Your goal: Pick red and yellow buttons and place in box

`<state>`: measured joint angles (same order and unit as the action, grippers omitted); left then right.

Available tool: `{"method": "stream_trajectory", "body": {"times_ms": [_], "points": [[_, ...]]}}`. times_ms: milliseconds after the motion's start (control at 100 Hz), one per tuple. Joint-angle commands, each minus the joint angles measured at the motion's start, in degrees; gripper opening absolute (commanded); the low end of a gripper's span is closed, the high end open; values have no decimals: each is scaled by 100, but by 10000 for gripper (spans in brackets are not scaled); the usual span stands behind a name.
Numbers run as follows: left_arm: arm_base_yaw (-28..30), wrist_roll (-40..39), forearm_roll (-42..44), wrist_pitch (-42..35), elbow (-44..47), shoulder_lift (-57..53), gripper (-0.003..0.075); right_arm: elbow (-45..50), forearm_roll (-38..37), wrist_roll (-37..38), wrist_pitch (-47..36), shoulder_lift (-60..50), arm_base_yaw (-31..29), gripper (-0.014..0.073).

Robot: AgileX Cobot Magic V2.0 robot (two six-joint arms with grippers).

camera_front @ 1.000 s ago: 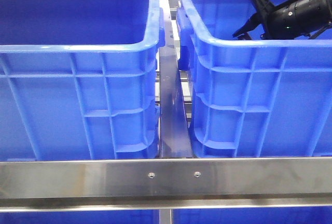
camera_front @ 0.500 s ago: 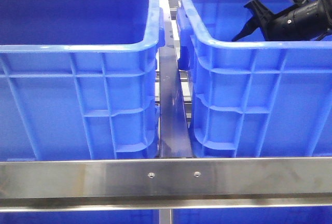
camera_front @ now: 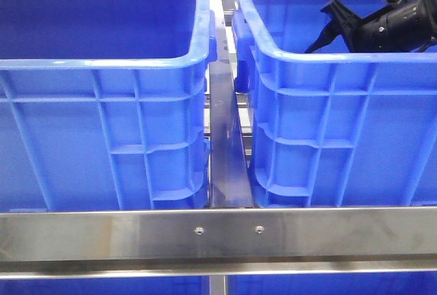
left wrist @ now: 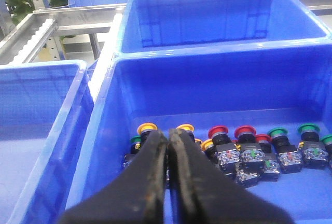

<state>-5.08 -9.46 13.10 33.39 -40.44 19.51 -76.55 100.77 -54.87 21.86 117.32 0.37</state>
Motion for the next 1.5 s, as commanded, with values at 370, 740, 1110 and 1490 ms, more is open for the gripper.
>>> {"method": "stream_trajectory", "body": {"times_ms": [370, 740, 1110, 1490], "points": [[11, -57, 8, -470, -143, 49, -19, -140, -462, -488, -508, -536, -39, 565], [11, -57, 8, -470, -143, 49, -19, 316, -1440, -502, -879, -1584, -37, 562], [11, -57, 8, -470, -143, 49, -19, 1838, -2770, -707, -1733, -3611, 32, 562], [11, -57, 8, -470, -143, 49, -19, 3326, -2841, -977, -1857, -6080, 46, 562]]}}
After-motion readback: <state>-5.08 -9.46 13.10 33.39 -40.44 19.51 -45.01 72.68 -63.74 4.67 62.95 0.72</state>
